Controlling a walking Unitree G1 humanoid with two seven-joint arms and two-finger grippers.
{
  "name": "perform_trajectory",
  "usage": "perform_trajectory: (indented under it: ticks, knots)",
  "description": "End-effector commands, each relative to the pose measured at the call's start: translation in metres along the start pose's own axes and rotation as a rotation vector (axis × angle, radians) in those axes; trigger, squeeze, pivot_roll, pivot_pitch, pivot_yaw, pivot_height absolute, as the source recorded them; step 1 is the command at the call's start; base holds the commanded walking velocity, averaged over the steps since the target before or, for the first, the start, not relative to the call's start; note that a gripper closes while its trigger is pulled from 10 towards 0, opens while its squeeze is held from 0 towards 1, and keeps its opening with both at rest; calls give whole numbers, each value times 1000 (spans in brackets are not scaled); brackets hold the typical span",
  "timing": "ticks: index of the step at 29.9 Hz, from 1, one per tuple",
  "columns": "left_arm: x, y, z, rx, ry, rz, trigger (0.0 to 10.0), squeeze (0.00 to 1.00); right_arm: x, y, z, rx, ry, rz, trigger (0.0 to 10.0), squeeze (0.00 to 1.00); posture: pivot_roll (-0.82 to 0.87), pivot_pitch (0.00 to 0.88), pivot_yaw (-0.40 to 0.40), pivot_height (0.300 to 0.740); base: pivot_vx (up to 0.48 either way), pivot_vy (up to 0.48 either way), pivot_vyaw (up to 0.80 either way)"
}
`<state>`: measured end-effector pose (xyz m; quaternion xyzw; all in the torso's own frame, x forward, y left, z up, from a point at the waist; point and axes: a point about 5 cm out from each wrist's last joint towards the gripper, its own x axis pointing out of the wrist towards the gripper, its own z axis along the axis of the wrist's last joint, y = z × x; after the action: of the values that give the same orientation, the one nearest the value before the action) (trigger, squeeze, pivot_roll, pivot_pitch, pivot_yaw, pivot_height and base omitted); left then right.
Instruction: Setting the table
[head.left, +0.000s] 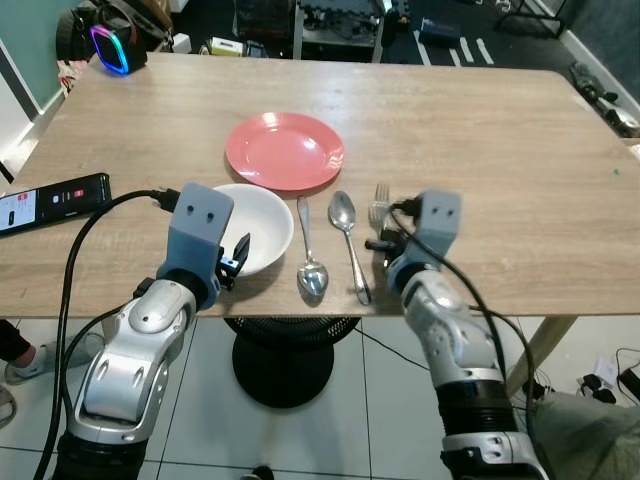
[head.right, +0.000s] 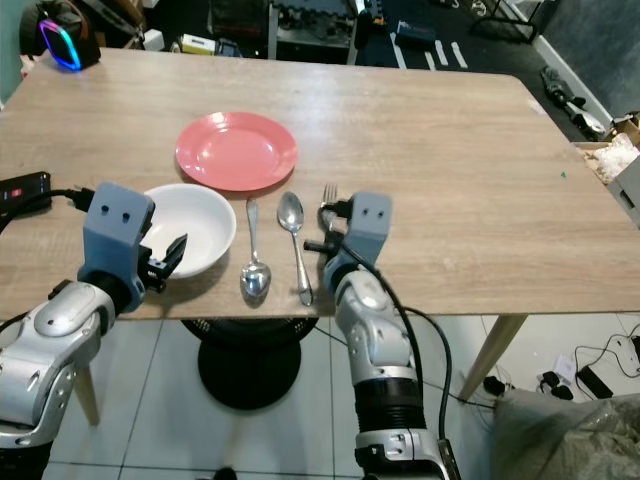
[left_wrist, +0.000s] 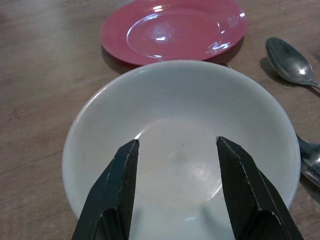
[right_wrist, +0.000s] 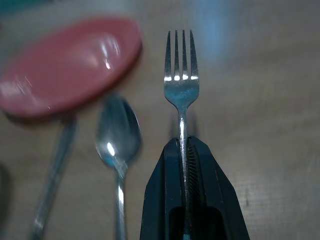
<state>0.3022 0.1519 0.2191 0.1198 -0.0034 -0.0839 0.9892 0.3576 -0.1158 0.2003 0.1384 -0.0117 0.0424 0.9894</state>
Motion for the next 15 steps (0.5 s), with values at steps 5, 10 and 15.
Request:
perform_trajectory:
  ticks: [5,10,15]
  knots:
    - [1,1,-4,15,14,0,10000,0,-10,1,-1,-15,-31,27,10000,0,56,153,46,740,0,0,0]
    - [2,0,-2,18,10,-6,10000,0,-13,2,-12,-35,-9,21,10000,0,59,150,49,740,0,0,0]
    - [3,0,-1,18,6,-8,10000,0,-12,0,-14,-37,-3,6,10000,0,63,151,47,740,0,0,0]
